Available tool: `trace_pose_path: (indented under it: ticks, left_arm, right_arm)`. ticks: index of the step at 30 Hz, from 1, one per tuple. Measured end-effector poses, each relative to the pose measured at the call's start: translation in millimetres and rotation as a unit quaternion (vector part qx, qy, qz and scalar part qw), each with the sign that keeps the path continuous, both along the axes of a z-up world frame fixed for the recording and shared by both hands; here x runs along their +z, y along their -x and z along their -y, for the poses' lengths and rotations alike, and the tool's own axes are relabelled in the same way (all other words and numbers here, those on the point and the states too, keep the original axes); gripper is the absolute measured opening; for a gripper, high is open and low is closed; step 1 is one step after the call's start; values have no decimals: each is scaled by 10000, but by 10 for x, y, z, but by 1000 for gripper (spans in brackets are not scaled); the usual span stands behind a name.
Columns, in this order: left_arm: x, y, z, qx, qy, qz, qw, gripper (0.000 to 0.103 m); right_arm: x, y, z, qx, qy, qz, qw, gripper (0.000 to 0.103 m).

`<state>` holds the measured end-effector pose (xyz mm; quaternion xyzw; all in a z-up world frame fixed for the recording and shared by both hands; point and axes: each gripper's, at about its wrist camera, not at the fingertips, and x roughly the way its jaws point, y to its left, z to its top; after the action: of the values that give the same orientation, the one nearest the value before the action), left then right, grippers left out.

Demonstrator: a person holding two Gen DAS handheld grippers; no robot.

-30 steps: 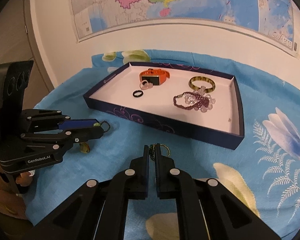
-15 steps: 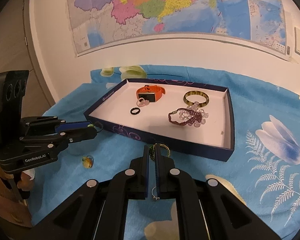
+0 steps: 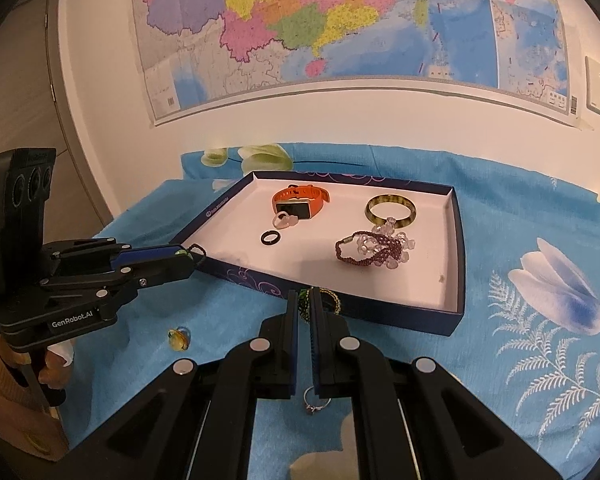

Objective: Organize jewelry
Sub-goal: 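Carry the green-bead ring with the left gripper while the right carries the gold ring toward the tray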

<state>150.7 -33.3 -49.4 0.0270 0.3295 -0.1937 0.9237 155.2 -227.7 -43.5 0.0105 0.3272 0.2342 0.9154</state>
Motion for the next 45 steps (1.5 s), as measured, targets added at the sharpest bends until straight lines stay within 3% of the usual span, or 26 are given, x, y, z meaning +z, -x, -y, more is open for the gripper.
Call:
trace_pose_path:
  ticks: [45]
  left_arm:
    - [27,-331,-48,234,-28,53,9997,17]
  right_arm:
    - [73,-424,-7,0,74,96,9999,4]
